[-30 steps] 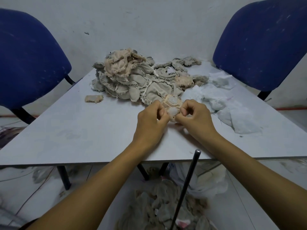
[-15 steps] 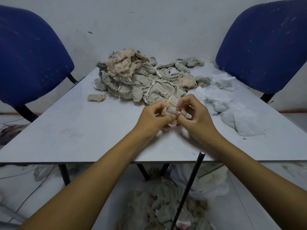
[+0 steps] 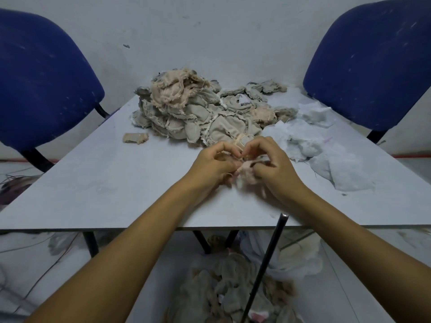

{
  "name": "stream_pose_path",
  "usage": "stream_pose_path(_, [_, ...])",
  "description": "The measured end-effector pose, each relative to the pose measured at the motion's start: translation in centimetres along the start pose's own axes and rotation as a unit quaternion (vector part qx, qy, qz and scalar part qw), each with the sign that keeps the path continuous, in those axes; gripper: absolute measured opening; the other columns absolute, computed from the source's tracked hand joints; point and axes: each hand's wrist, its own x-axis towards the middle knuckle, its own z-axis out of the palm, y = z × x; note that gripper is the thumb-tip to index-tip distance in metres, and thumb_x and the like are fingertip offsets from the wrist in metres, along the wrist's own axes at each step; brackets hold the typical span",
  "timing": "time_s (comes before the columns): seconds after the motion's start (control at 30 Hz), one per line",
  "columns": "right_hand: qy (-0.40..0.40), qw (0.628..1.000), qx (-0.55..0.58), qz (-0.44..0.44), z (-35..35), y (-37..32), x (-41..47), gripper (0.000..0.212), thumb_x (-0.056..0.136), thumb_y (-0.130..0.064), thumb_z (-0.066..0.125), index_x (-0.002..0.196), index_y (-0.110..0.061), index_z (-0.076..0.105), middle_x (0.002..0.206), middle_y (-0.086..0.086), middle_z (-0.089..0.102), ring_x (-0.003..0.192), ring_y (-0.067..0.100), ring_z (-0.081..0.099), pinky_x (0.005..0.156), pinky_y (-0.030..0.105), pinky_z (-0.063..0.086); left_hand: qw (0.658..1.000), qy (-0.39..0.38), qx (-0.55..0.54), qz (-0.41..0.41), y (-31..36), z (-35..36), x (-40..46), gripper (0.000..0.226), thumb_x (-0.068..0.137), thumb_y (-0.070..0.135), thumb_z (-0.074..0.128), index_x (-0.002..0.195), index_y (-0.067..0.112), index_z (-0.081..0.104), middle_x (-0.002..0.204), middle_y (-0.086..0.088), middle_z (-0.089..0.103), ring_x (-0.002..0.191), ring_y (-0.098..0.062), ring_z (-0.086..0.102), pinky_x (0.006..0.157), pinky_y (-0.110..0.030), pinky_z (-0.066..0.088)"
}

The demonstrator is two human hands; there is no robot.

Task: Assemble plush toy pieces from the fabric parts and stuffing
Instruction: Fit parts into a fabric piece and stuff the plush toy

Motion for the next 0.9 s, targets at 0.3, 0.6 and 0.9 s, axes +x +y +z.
stream_pose_path(0.3, [0.074,0.984,-0.147,0.066,0.2,2.5,1.0,0.040,0.091,-0.004,0.055,0.124,-0.027,0.059,0.121,0.002,0.051,0.110,0.019,0.054,0.093,0.023,0.046,0.976,-0.044,0.211,0.044,-0.4,1.0,-0.1,0.033,0.093,0.007,0.062,0.117,0.030,0.062,0.109,0.005,0.064,0.096,-0.010,0.062,0.075,-0.024,0.054])
stream_pose_path(0.6, [0.034,0.989,-0.099,0.105,-0.2,2.6,1.2,0.030,0.086,-0.011,0.070,0.114,-0.022,0.069,0.096,-0.004,0.070,0.089,0.010,0.065,0.073,0.018,0.050,0.981,-0.135,0.129,0.046,0.1,0.9,-0.8,0.023,0.099,0.000,0.049,0.118,0.008,0.058,0.047,-0.009,0.057,0.050,-0.025,0.061,0.062,-0.032,0.055])
stream_pose_path(0.9, [0.021,0.992,-0.016,0.120,-0.4,2.3,1.2,0.006,0.090,-0.013,0.069,0.094,-0.015,0.072,0.087,0.005,0.073,0.081,0.017,0.068,0.076,0.033,0.053,0.969,-0.011,0.230,0.092,-1.2,1.0,-0.5,0.014,0.086,0.014,0.073,0.091,0.012,0.060,0.095,0.004,0.069,0.092,-0.014,0.066,0.083,-0.028,0.052])
